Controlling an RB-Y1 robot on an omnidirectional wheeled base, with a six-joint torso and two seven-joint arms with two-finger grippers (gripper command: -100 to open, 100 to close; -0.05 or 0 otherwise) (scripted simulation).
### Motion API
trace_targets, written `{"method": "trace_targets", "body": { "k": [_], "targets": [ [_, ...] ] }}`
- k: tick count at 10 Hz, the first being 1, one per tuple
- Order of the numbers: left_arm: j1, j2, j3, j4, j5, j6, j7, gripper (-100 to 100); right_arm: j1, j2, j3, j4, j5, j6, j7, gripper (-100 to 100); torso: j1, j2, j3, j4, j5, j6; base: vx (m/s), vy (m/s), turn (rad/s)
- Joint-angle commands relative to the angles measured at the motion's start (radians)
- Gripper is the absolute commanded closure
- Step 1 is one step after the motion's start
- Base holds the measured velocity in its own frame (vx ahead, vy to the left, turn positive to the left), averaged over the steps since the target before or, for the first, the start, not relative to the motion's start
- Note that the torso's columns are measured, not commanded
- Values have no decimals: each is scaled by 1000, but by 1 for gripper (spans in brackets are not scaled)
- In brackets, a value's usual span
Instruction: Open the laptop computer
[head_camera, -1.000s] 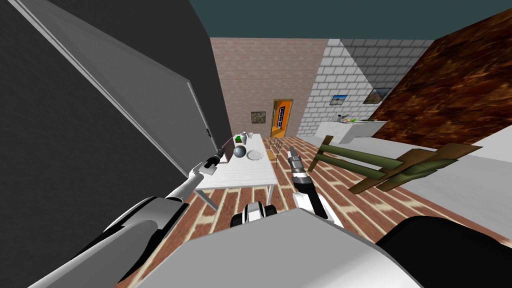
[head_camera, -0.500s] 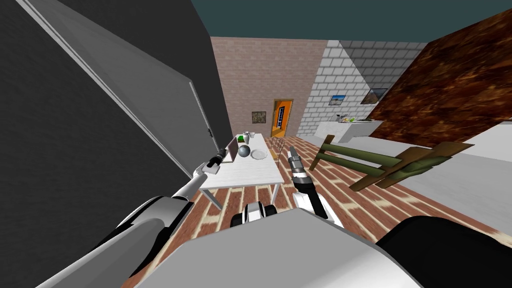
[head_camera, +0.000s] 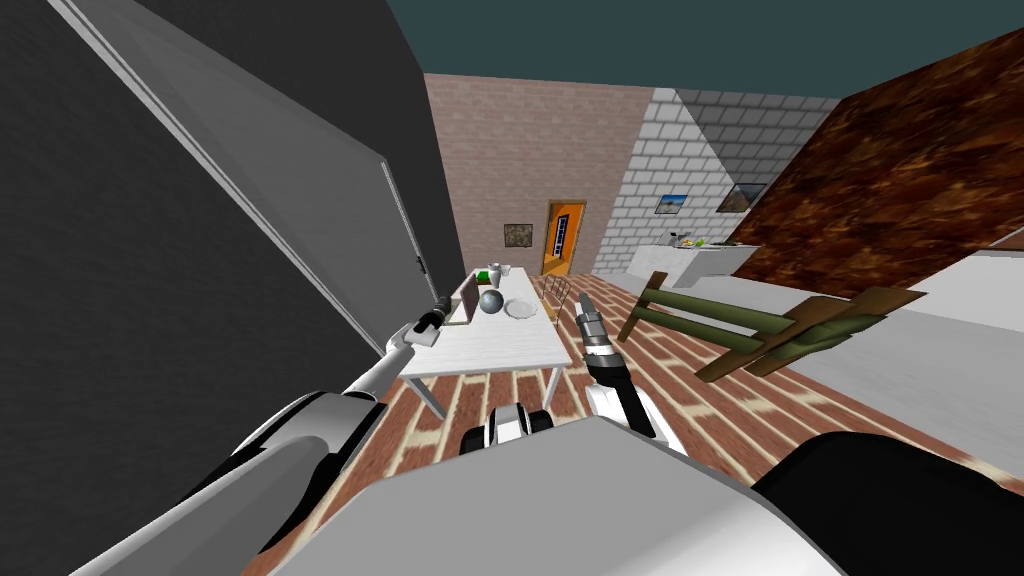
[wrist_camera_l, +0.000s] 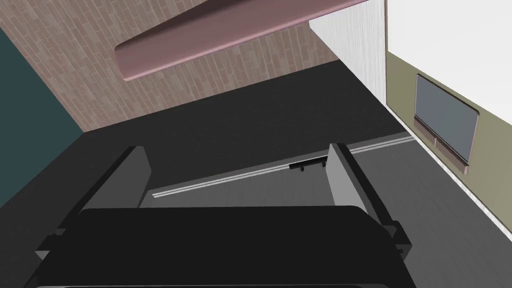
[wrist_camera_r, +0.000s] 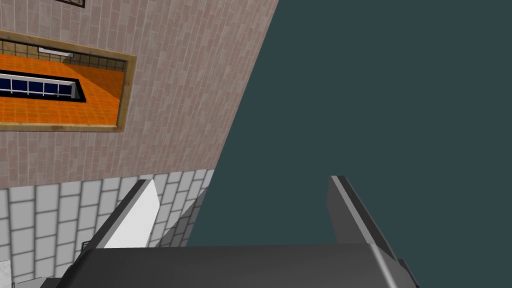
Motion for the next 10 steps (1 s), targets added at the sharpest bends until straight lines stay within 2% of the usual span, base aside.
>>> {"method": "trace_targets", "body": {
  "k": [1, 3, 4, 5, 6, 7, 9, 10],
  "targets": [
    [-23, 33, -24, 14, -43, 6, -45, -100, 0, 0, 0, 0, 0, 0, 0, 0, 5, -1, 0, 0, 1, 0, -17, -174, -11],
    [-35, 62, -41, 14, -75, 15, -78, -100, 0, 0, 0, 0, 0, 0, 0, 0, 12, 2, 1, 1, 4, -1, -10, -161, -8],
    [-25, 59, -37, 3, -64, 16, -63, -100, 0, 0, 0, 0, 0, 0, 0, 0, 13, 1, 0, 0, 4, -1, 2, -67, 2],
    [-26, 60, -39, 3, -65, 17, -67, -100, 0, 0, 0, 0, 0, 0, 0, 0, 17, 0, 0, 0, 5, -1, -1, -16, -2],
    [-26, 60, -39, 3, -65, 16, -66, 100, 0, 0, 0, 0, 0, 0, 0, 0, 17, 0, 0, 0, 5, -1, -1, -5, 6],
    [-25, 43, -25, 3, -39, 21, -38, 100, 0, 0, 0, 0, 0, 0, 0, 0, 14, 1, 0, 1, 4, 0, 5, 81, -15],
    [-25, 25, -12, 2, -13, 25, -9, 100, 0, -1, -1, 0, 0, 0, 0, 0, 19, 0, 0, 0, 6, -2, -1, 155, -27],
    [-24, 7, 1, 1, 14, 28, 19, 100, 0, -1, -1, 0, 0, 0, 0, 0, 18, -1, -1, -2, 6, -3, -10, 187, -23]
  ]
}}
